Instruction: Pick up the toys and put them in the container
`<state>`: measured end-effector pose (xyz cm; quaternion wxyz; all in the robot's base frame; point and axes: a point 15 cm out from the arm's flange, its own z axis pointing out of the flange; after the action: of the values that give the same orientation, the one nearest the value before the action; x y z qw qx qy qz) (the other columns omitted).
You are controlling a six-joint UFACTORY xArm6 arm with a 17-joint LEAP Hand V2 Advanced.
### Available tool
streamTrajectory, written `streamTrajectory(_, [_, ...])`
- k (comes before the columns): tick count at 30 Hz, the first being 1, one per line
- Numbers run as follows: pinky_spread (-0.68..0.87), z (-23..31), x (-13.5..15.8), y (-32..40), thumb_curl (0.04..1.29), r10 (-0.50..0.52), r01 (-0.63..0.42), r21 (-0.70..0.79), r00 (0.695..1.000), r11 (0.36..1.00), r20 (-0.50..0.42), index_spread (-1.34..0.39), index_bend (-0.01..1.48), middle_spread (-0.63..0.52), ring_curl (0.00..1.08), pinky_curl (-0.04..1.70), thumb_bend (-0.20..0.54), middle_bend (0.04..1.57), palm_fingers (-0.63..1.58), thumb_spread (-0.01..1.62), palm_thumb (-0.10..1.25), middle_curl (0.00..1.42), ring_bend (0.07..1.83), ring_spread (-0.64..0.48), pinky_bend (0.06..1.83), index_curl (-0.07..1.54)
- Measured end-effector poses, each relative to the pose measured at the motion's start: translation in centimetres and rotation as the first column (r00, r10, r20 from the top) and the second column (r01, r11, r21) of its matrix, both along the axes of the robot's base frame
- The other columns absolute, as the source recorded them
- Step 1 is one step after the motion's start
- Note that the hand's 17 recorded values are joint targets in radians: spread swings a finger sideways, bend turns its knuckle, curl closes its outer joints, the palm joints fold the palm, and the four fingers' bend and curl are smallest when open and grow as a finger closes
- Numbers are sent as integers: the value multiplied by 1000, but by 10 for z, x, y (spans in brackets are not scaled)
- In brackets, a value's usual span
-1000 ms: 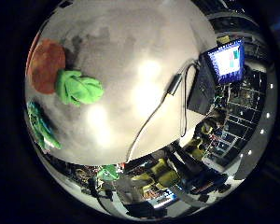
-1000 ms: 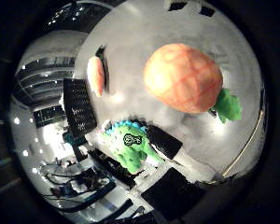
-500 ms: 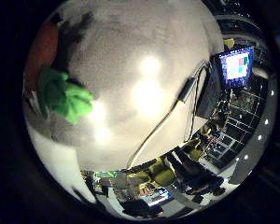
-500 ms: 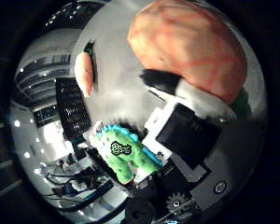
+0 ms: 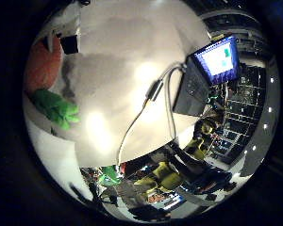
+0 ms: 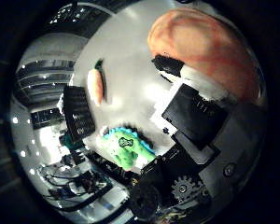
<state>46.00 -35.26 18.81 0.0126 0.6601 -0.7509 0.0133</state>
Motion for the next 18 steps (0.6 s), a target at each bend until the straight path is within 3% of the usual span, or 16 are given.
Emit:
streamTrajectory(7, [-213,85,-3,79,685,59,-61,52,997,997,48,-232,1077,-107,561,795,-20,1273,1216,726,1035,621,1399,-164,1227,679])
streamTrajectory(11, [-208,127,-4,153,712,144,-152,64,984,986,106,-230,1081,-105,556,834,-21,1286,1213,716,1023,612,1406,-163,1211,680])
streamTrajectory(18, [-211,148,-3,290,754,255,-273,110,955,956,151,-231,1087,-104,549,910,-22,1303,1210,705,1009,596,1418,-162,1165,683])
